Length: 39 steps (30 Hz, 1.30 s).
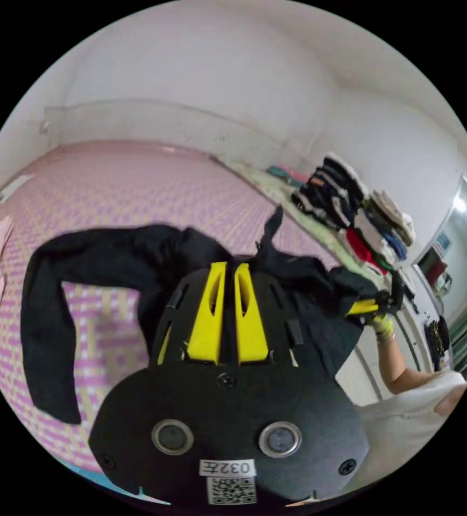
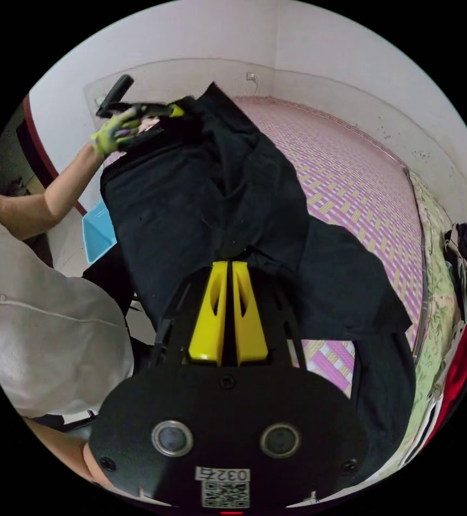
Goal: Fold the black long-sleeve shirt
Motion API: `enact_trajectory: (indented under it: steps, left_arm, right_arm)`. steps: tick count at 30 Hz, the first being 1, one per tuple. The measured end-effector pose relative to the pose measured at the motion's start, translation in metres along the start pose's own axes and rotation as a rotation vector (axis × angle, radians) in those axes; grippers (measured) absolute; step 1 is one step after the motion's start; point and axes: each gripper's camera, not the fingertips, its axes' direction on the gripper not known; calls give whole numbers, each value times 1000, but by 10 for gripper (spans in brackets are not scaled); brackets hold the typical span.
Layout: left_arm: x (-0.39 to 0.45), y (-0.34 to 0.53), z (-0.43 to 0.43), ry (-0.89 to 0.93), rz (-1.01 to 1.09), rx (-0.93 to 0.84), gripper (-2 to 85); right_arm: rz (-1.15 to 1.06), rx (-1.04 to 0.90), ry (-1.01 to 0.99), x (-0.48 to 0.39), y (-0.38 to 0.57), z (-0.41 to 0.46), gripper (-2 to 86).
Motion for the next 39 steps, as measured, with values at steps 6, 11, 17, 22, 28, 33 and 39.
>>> enact_trajectory:
  steps: [6, 11, 17, 22, 28, 33, 39]
  left_arm:
    - [2, 55, 19, -88, 2, -250, 14]
    - [30, 46, -26, -252, 43, -14, 47]
    - [88, 2, 7, -300, 361, 58, 58]
    - [106, -35, 91, -287, 670, -230, 95]
    - [90, -47, 133, -227, 728, -416, 74]
    - [78, -37, 142, -239, 745, -397, 65]
    - [57, -36, 140, -210, 715, -342, 89]
  right_arm:
    - [38, -42, -56, 4, 3, -5, 41]
    - [138, 155, -56, -2, 23, -55, 69]
    - [231, 270, 2, -1, -9, -65, 81]
    - [258, 129, 83, 2, -58, -30, 89]
    - [270, -1, 28, 5, -62, 9, 72]
    - [185, 78, 182, -28, -37, -6, 16]
    - [83, 182, 408, -71, -1, -14, -6]
